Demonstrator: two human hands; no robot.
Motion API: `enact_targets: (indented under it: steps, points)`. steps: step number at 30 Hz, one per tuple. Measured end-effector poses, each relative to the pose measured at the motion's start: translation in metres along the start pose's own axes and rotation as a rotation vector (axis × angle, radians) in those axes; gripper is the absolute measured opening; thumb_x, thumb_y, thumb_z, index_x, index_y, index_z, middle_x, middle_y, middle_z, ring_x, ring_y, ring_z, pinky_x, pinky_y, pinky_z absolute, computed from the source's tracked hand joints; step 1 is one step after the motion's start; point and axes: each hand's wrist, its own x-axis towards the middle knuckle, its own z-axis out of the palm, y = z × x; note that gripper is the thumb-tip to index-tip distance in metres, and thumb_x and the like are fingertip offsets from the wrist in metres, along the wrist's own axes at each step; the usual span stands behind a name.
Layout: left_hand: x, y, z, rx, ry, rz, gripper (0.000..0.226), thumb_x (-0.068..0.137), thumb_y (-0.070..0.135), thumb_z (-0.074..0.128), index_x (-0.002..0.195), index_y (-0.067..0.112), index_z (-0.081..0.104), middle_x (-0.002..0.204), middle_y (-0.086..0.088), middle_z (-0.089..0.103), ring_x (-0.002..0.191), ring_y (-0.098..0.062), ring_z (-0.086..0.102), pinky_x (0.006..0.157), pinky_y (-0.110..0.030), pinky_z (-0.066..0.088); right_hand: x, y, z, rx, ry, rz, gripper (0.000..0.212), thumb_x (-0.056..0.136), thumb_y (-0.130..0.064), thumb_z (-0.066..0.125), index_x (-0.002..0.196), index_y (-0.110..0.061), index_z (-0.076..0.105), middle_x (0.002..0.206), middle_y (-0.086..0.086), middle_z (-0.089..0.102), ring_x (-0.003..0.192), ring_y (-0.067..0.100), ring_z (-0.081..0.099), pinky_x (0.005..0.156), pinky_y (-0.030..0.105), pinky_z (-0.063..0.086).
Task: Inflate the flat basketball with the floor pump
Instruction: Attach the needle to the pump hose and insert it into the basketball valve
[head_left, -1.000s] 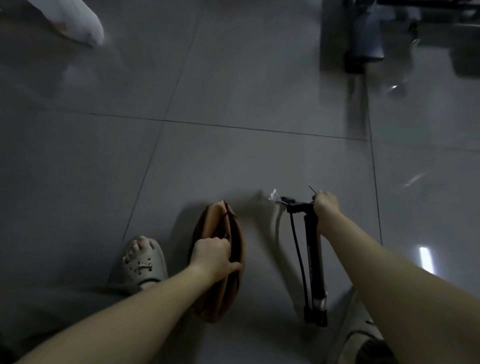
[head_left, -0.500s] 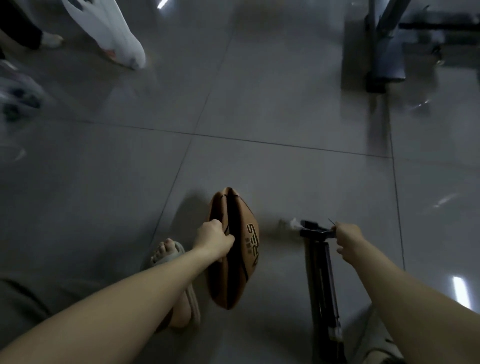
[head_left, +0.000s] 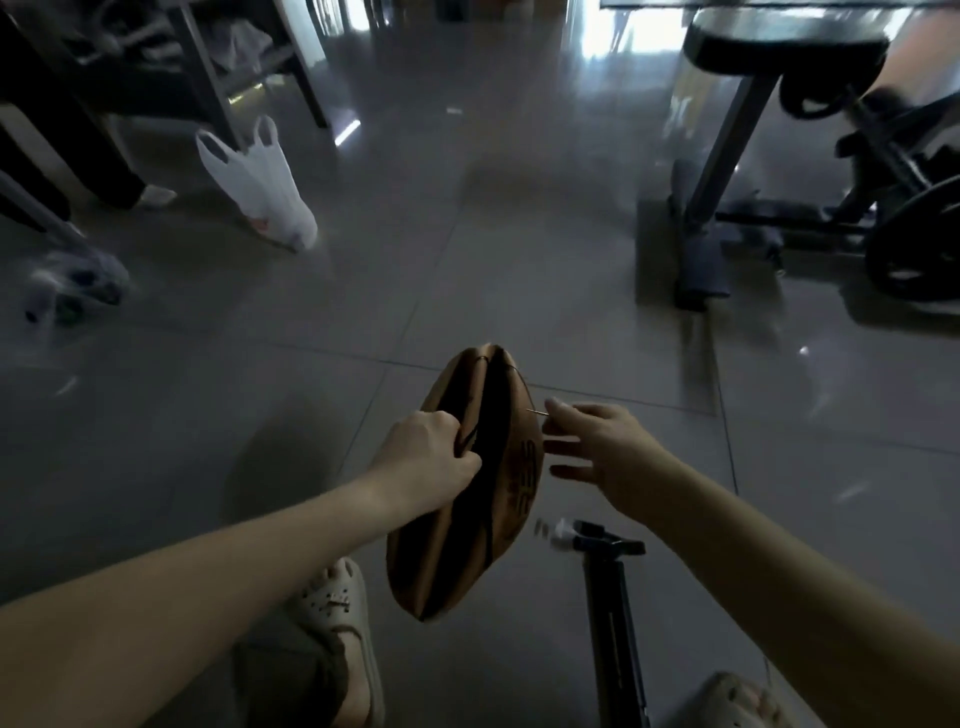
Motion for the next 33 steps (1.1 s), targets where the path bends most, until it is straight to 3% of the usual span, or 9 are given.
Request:
enact_targets:
  steps: [4, 8, 13, 16, 18, 21, 26, 30, 33]
  points:
    - [-0.018, 0.024, -0.025, 0.088, 0.138, 0.175, 0.03, 0.088, 0.032, 0.063, 0.066, 0.015, 0.054, 0.06, 0.003, 0.057, 0.053, -0.008, 0.054, 0.052, -0.022, 0.039, -0.032, -0.014, 0.01, 0.024, -0.099, -0.058, 0.032, 0.093, -0.044, 0.065, 0.091, -0.013, 0.074, 0.103, 0.001, 0.074, 0.105, 0.02, 0.066, 0.093, 0.047, 0.051]
    - [-0.028, 0.04, -0.023, -0.004, 0.178, 0.21, 0.03, 0.088, 0.031, 0.061, 0.065, 0.015, 0.05, 0.057, 0.005, 0.051, 0.052, -0.008, 0.05, 0.052, -0.021, 0.034, -0.037, -0.003, 0.019, 0.002, 0.061, -0.139, 0.031, 0.097, -0.032, 0.063, 0.09, -0.003, 0.073, 0.083, 0.01, 0.074, 0.072, 0.017, 0.073, 0.059, 0.027, 0.057]
    - [-0.027, 0.039, -0.026, -0.329, 0.087, 0.136, 0.023, 0.092, 0.016, 0.061, 0.07, 0.009, 0.06, 0.056, -0.006, 0.055, 0.046, -0.012, 0.052, 0.043, -0.022, 0.04, -0.035, 0.015, -0.008, 0.054, 0.193, -0.234, 0.028, 0.098, -0.027, 0.06, 0.087, -0.003, 0.071, 0.08, 0.009, 0.074, 0.076, 0.023, 0.073, 0.065, 0.028, 0.057]
    - [-0.022, 0.03, -0.039, -0.673, -0.069, 0.114, 0.013, 0.097, 0.014, 0.062, 0.091, 0.007, 0.071, 0.082, -0.014, 0.073, 0.077, -0.029, 0.073, 0.069, -0.042, 0.059, -0.031, 0.019, -0.022, 0.107, 0.229, -0.308, 0.03, 0.099, -0.025, 0.059, 0.085, -0.001, 0.07, 0.077, 0.009, 0.071, 0.073, 0.025, 0.069, 0.07, 0.035, 0.057]
    - [-0.02, 0.024, -0.047, -0.863, -0.144, 0.103, 0.013, 0.098, 0.008, 0.06, 0.102, 0.004, 0.072, 0.095, -0.015, 0.076, 0.09, -0.031, 0.074, 0.078, -0.039, 0.06, -0.03, 0.02, -0.028, 0.16, 0.195, -0.337, 0.03, 0.099, -0.024, 0.056, 0.084, -0.001, 0.068, 0.072, 0.004, 0.069, 0.068, 0.018, 0.066, 0.064, 0.028, 0.054]
    - [-0.018, 0.016, -0.052, -0.915, -0.188, 0.129, 0.015, 0.099, 0.005, 0.058, 0.106, 0.001, 0.071, 0.099, -0.016, 0.076, 0.093, -0.029, 0.074, 0.077, -0.029, 0.057, -0.03, 0.019, -0.028, 0.218, 0.145, -0.358, 0.03, 0.1, -0.023, 0.054, 0.085, 0.0, 0.065, 0.073, 0.005, 0.069, 0.069, 0.017, 0.067, 0.063, 0.024, 0.054]
    - [-0.015, 0.012, -0.047, -0.678, -0.146, 0.217, 0.009, 0.096, 0.018, 0.068, 0.104, 0.016, 0.071, 0.094, -0.006, 0.077, 0.085, -0.022, 0.076, 0.079, -0.043, 0.062, -0.03, 0.016, -0.015, 0.22, 0.172, -0.387, 0.029, 0.099, -0.023, 0.056, 0.084, -0.001, 0.069, 0.077, 0.01, 0.072, 0.076, 0.025, 0.071, 0.072, 0.033, 0.058]
    - [-0.012, 0.01, -0.043, -0.4, -0.024, 0.107, 0.056, 0.068, 0.068, 0.077, 0.102, 0.027, 0.062, 0.088, 0.003, 0.071, 0.074, -0.011, 0.071, 0.064, -0.032, 0.059, -0.033, 0.02, -0.006, 0.084, 0.256, -0.481, 0.027, 0.099, -0.024, 0.057, 0.089, -0.006, 0.073, 0.091, 0.014, 0.073, 0.084, 0.027, 0.073, 0.069, 0.031, 0.061]
    - [-0.002, 0.01, -0.046, -0.57, -0.004, -0.099, 0.11, 0.04, 0.089, 0.076, 0.131, 0.033, 0.048, 0.115, 0.009, 0.063, 0.102, -0.01, 0.065, 0.083, -0.032, 0.055, -0.037, 0.026, -0.004, -0.208, 0.309, -0.641, 0.027, 0.098, -0.027, 0.058, 0.079, -0.013, 0.07, 0.095, -0.001, 0.066, 0.083, 0.021, 0.068, 0.065, 0.043, 0.06]
